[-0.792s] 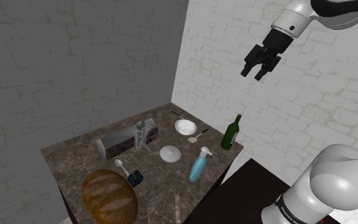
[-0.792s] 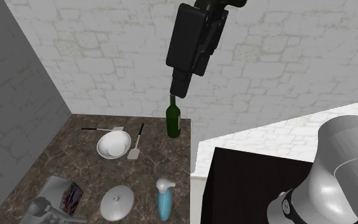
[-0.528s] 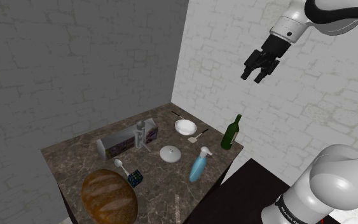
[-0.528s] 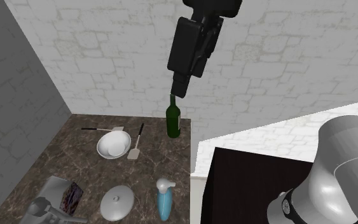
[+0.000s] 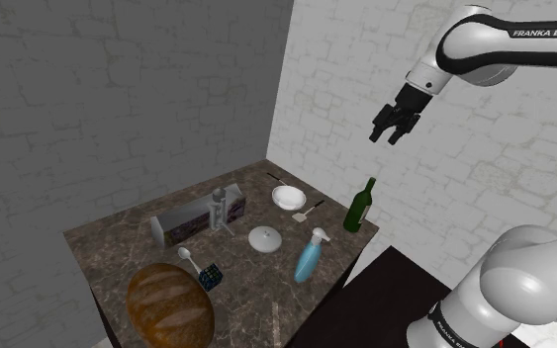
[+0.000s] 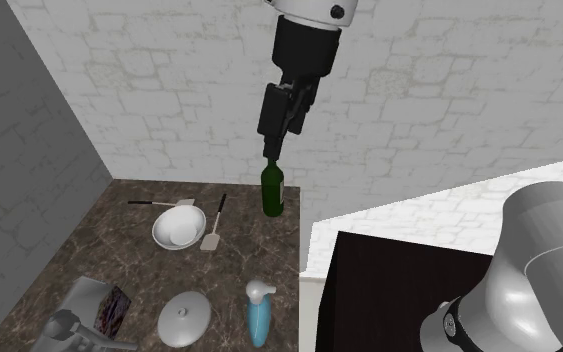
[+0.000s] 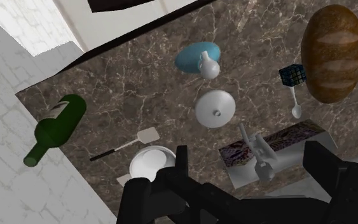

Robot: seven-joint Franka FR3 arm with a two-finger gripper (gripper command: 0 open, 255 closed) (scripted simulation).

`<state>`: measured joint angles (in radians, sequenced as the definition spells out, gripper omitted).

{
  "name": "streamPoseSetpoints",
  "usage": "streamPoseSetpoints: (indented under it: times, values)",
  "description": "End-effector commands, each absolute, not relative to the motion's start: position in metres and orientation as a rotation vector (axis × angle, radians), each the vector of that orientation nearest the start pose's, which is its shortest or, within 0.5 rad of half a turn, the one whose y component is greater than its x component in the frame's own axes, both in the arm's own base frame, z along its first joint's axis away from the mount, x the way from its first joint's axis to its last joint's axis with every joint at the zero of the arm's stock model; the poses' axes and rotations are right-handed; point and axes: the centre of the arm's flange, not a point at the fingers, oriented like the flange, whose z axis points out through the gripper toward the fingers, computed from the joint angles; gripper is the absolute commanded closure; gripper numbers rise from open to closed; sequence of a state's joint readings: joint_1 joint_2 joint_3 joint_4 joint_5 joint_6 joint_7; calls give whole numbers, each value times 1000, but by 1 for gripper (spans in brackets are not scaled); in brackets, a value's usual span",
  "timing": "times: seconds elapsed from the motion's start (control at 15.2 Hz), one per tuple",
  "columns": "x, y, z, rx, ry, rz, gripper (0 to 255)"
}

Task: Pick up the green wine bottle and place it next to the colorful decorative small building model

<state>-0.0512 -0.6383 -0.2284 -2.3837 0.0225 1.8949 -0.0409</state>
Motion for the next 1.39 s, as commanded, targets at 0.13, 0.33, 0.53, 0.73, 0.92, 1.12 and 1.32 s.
streamPoseSetpoints:
  times: [0.13,0.33,0.53,0.73,0.92,1.12,1.32]
  values:
    - [375,-155,522,-2992,310,-222,0]
    - [386,-184,498,-3001,309,-211,0]
    - [396,-212,474,-3010,307,-200,0]
    - [407,-241,450,-3019,305,-188,0]
    - [417,-270,426,-3028,303,-177,0]
    - [427,-299,402,-3037,301,-166,0]
    - [437,-329,379,-3046,299,-154,0]
